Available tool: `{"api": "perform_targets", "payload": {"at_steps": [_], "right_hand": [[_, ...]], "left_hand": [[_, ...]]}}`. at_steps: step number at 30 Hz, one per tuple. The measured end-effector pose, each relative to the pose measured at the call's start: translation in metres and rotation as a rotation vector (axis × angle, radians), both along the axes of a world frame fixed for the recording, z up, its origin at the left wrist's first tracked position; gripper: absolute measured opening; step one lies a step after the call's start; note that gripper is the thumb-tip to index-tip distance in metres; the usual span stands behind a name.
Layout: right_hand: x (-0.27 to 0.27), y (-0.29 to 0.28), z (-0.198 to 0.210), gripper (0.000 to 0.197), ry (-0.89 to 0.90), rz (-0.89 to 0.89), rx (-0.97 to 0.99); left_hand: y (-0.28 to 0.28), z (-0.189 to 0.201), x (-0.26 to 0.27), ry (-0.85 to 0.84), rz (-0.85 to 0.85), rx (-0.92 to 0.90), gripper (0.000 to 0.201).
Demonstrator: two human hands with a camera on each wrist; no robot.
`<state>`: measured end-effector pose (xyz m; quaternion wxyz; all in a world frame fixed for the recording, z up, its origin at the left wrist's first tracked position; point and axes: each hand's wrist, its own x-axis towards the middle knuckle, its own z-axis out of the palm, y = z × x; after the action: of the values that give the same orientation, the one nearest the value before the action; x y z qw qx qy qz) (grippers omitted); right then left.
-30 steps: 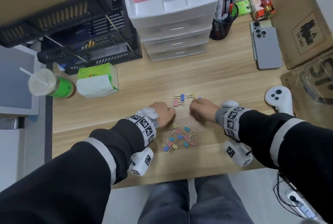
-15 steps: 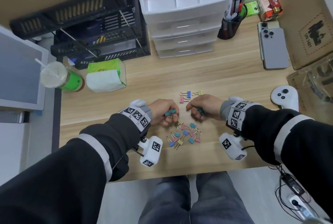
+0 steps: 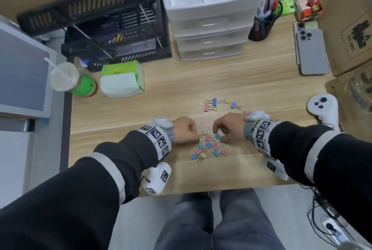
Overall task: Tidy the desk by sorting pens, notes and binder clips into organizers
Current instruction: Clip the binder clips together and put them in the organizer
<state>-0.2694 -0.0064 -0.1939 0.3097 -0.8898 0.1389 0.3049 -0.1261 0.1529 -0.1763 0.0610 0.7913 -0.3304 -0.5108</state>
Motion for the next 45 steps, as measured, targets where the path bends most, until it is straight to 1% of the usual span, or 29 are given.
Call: {"api": "perform_targets", "payload": {"at_steps": [2, 5, 7, 10, 12, 14, 15, 17, 18, 20, 21, 23, 24, 26, 29, 32, 36, 38, 42, 45], "right_hand": [[0.000, 0.001, -0.001, 0.019, 0.009, 0.020, -0.040], [-0.002, -0.002, -0.005, 0.020, 0.050, 0.002, -0.072], [-0.004, -0.005, -0.008, 0.022, 0.034, -0.080, -0.060], [-0.009, -0.008, -0.010, 0.020, 0.041, -0.286, 0.009], [-0.012, -0.014, -0.010, 0.020, 0.051, -0.399, 0.127], [-0.014, -0.018, -0.003, 0.028, 0.039, -0.526, 0.300], [-0.014, -0.020, -0.001, 0.029, 0.046, -0.578, 0.365], [-0.011, -0.020, 0.004, 0.021, 0.088, -0.576, 0.411], [-0.011, -0.019, 0.005, 0.022, 0.111, -0.594, 0.455], [-0.009, -0.014, 0.010, 0.025, 0.116, -0.747, 0.701], [-0.009, -0.014, 0.008, 0.028, 0.133, -0.787, 0.792], [-0.007, -0.010, 0.008, 0.039, 0.172, -0.732, 0.835], [-0.007, -0.009, 0.010, 0.041, 0.186, -0.687, 0.804], [-0.007, -0.006, 0.013, 0.033, 0.203, -0.609, 0.738], [-0.007, -0.003, 0.010, 0.022, 0.223, -0.577, 0.742], [-0.007, 0.001, 0.008, 0.019, 0.207, -0.530, 0.697], [-0.004, 0.004, 0.011, 0.018, 0.141, -0.402, 0.526], [-0.004, 0.007, 0.014, 0.020, 0.112, -0.261, 0.377], [-0.011, 0.021, 0.015, 0.026, 0.092, 0.108, 0.130], [-0.011, 0.027, 0.007, 0.032, 0.080, 0.237, 0.000]], "left_hand": [[0.007, -0.006, -0.006, -0.061, -0.163, -0.025, 0.016], [0.010, -0.009, -0.014, -0.172, -0.347, -0.016, 0.025], [0.008, -0.009, -0.019, -0.231, -0.407, 0.019, 0.030], [0.005, -0.010, -0.025, -0.270, -0.440, 0.065, 0.045], [0.000, -0.010, -0.028, -0.282, -0.464, 0.087, 0.050], [-0.004, -0.012, -0.030, -0.293, -0.457, 0.105, 0.049], [-0.006, -0.014, -0.031, -0.296, -0.443, 0.109, 0.048], [-0.008, -0.018, -0.032, -0.289, -0.428, 0.114, 0.044], [-0.008, -0.018, -0.033, -0.280, -0.423, 0.117, 0.040], [-0.008, -0.017, -0.033, -0.274, -0.420, 0.126, 0.040], [-0.008, -0.017, -0.033, -0.278, -0.413, 0.125, 0.043], [-0.008, -0.017, -0.032, -0.288, -0.364, 0.111, 0.043], [-0.008, -0.017, -0.032, -0.297, -0.329, 0.109, 0.043], [-0.009, -0.015, -0.029, -0.311, -0.278, 0.132, 0.040], [-0.011, -0.010, -0.023, -0.295, -0.245, 0.155, 0.035], [-0.008, -0.011, -0.019, -0.301, -0.211, 0.123, 0.041], [-0.004, -0.012, -0.018, -0.290, -0.240, 0.089, 0.043], [-0.001, -0.015, -0.018, -0.299, -0.246, 0.075, 0.045], [0.001, -0.017, -0.017, -0.298, -0.225, 0.030, 0.041], [0.002, -0.019, -0.014, -0.292, -0.225, 0.015, 0.042]]}}
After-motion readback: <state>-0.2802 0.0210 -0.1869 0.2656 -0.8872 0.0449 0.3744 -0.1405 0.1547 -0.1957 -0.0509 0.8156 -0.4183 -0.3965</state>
